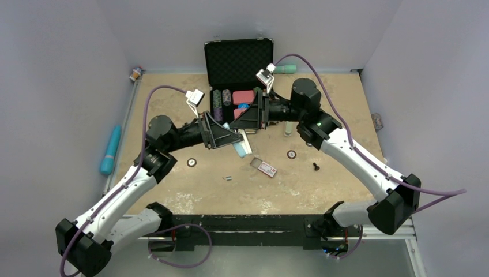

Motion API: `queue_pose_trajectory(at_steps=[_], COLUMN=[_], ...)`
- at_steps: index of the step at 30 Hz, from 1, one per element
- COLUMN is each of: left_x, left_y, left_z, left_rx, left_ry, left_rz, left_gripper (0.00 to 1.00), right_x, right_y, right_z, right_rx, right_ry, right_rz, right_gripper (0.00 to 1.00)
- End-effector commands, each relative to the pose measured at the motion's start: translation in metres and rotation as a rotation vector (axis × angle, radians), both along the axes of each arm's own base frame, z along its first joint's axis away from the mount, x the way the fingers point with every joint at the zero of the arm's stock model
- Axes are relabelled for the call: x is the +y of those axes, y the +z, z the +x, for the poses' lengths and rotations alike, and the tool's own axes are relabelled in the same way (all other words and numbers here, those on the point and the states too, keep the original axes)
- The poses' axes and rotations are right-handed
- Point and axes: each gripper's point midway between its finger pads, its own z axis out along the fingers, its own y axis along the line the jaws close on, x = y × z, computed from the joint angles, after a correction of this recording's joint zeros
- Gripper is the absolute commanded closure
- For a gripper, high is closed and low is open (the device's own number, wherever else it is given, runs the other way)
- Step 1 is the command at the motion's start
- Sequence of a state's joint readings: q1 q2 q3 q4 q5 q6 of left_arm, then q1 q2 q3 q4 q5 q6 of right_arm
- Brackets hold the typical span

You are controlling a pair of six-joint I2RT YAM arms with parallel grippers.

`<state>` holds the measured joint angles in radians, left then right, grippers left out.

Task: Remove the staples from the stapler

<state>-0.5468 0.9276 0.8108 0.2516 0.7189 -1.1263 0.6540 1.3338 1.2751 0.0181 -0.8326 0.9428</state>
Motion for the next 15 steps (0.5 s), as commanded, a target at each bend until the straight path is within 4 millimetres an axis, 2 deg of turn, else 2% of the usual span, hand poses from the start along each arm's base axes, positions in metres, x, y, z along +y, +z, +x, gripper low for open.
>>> queue_pose_trajectory(at_steps=[1,11,15], left_x=[0.002,0.026,0.03], left_y=[0.028,0.005,0.001], left_z=[0.002,0.01,0.009], left_rx=[-0.084,-0.002,0.009], left_ry=[0.021,0.172,0.189], left_rz=[-0.089,-0.12,-0.12], left_gripper=[1.0,1.0,1.0], right_x=[-0.004,-0.019,-0.02], right_y=[0.007,0.007,0.002], right_z=[-0.012,-0.001,-0.002], right_rx=[-0.009,-0.009,0.006], right_ry=[0.018,-0.063,-0.07], right_rz=[0.021,0.017,0.011], right_gripper=[1.0,1.0,1.0])
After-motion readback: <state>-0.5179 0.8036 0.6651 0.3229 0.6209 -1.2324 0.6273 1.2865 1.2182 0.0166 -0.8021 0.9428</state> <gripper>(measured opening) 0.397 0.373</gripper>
